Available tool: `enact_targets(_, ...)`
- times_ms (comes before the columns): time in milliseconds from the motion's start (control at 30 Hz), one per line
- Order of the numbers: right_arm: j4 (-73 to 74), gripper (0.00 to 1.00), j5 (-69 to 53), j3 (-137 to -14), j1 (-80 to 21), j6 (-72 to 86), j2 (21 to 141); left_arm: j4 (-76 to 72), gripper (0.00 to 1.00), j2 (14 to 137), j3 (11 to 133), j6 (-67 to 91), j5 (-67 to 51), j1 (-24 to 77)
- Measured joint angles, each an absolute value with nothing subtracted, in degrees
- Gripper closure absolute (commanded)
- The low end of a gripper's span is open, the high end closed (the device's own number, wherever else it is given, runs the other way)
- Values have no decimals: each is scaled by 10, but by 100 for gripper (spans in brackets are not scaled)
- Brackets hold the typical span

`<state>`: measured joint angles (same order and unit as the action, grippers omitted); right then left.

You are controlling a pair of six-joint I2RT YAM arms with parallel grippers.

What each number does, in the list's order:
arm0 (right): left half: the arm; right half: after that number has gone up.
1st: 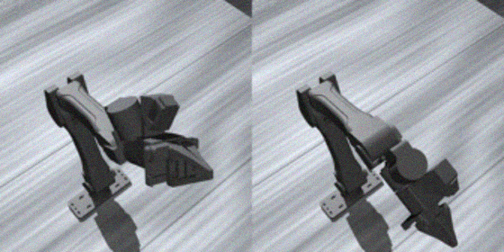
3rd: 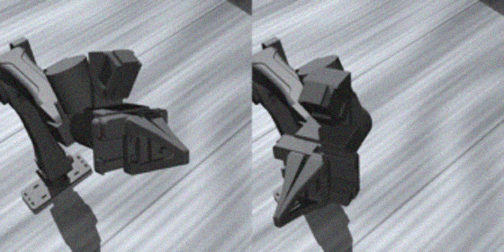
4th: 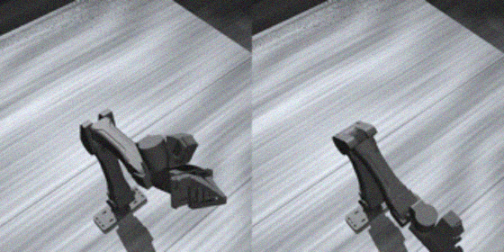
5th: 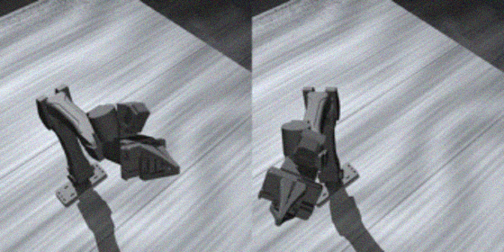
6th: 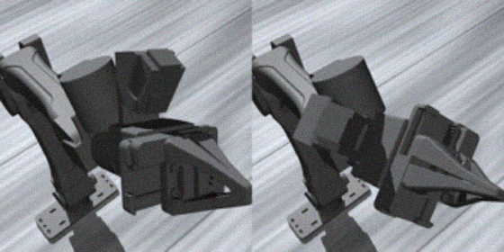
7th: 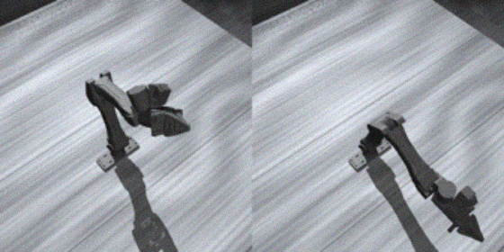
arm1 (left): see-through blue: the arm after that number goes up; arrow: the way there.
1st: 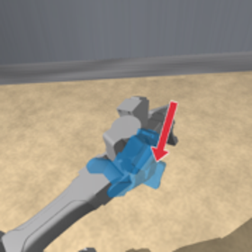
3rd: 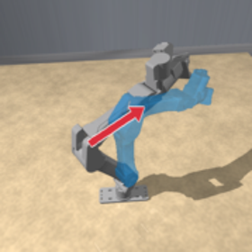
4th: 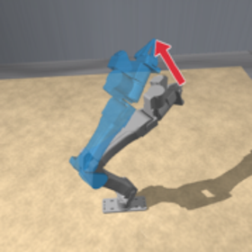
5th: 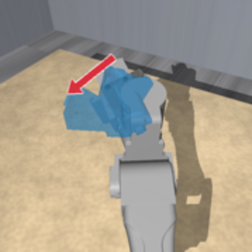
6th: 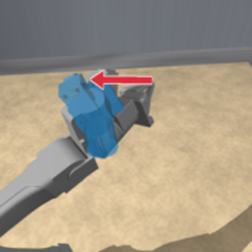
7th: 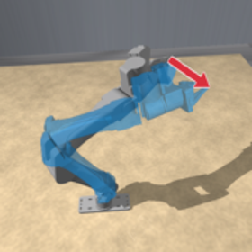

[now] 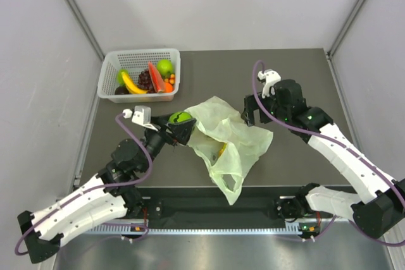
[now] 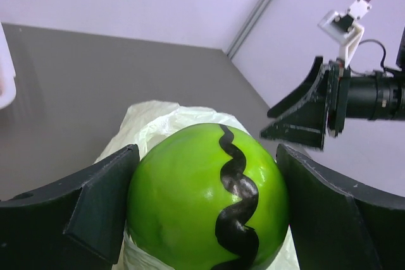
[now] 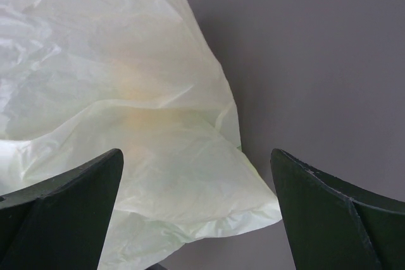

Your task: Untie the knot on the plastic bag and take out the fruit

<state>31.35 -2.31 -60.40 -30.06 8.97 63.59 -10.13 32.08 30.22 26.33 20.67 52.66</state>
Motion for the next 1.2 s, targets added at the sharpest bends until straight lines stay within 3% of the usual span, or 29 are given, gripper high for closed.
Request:
enact_targets(267,295,0,-164,-584,-310,66,625,-157,21,374,311,251,262,527)
enact_targets(567,279,0,-165,-548,-383,40,516,-175,21,386,311,251,315,527)
enact_targets(967,261,0,84,-557,-622,18,591,-213,22,408,311,250,336,527)
enact_targets(1033,244,10,160,-557,-639,31,609,-217,22,408,311,251,337,527)
enact_targets(1133,224,70,282,-557,-642,66,642,-221,22,407,311,252,338,527)
enact_targets(1200,221,100,344,-561,-639,91,665,-223,22,406,311,251,340,527)
